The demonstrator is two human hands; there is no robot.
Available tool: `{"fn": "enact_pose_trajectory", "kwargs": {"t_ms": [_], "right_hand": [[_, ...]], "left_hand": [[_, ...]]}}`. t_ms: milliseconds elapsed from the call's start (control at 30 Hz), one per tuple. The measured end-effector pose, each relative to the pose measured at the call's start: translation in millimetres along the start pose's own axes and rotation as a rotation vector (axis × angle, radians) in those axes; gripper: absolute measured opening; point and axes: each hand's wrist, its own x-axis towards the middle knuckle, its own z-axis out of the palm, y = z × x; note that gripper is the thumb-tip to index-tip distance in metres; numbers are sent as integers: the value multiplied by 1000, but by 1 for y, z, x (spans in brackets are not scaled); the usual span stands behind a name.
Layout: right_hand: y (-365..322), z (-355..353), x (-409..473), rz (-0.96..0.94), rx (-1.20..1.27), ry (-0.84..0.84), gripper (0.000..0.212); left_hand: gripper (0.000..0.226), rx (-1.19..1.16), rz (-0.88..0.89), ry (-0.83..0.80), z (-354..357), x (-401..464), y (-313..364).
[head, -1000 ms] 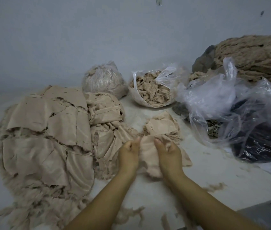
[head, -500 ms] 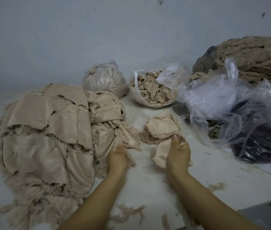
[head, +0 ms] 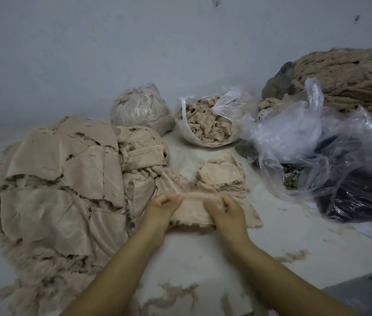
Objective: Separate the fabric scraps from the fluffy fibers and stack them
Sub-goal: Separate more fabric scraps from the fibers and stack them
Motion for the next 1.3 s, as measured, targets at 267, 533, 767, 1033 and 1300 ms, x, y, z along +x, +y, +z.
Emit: {"fn": "enact_pose_trajectory", "kwargs": {"t_ms": [267,533,767,1033,1300], "right_hand": [[1,-55,35,-38,-293,155,29],[13,-70,25,-20,-644,-57,20],[3,-66,20,-120,-1023,-6,32],[18,-46,19,-174,-1009,-107,28],[15,-54,-39,-333,-862,-570,16]], "left_hand": [[7,328,296,-150,53,30,3],[14,682,333,-257,37,32,-30],[9,828,403,-152,16,25,-16],[39,1209,292,-49,-39,8,-12],[14,1093,372,-289,-70,2,-16]]}}
